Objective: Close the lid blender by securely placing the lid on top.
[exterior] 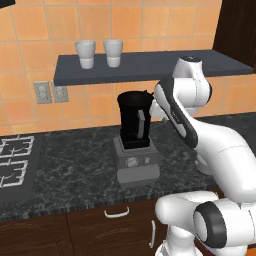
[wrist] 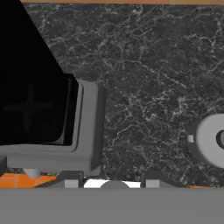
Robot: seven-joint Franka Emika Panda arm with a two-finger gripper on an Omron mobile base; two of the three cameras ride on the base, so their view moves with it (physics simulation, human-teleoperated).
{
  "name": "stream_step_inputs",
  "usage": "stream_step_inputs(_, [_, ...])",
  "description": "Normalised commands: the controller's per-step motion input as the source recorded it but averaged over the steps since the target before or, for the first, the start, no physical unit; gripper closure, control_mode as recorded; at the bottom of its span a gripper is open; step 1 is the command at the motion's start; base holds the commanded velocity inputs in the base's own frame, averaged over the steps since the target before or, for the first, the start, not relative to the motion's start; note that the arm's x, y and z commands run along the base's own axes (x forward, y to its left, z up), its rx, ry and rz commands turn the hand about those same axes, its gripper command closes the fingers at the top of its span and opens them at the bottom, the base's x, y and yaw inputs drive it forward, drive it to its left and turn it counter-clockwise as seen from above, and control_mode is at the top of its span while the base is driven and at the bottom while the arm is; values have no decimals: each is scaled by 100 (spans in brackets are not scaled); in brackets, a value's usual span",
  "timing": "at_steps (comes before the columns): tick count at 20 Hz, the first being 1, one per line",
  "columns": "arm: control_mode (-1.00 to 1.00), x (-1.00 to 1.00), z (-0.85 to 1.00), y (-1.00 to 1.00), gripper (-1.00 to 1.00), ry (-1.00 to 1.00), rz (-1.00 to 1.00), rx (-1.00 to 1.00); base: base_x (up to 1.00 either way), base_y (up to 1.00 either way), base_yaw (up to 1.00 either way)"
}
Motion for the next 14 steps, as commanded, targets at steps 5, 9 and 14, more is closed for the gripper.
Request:
stream_step_inputs(5, [-100,-50,-29,-76,-100,-3,0,16,0,0,0])
stream_step_inputs(9, [-100,-53,-53,-100,-100,1,-9,28,0,0,0])
stream_step_inputs(14, [-100,-11,-61,-100,-100,17,-28,13,0,0,0])
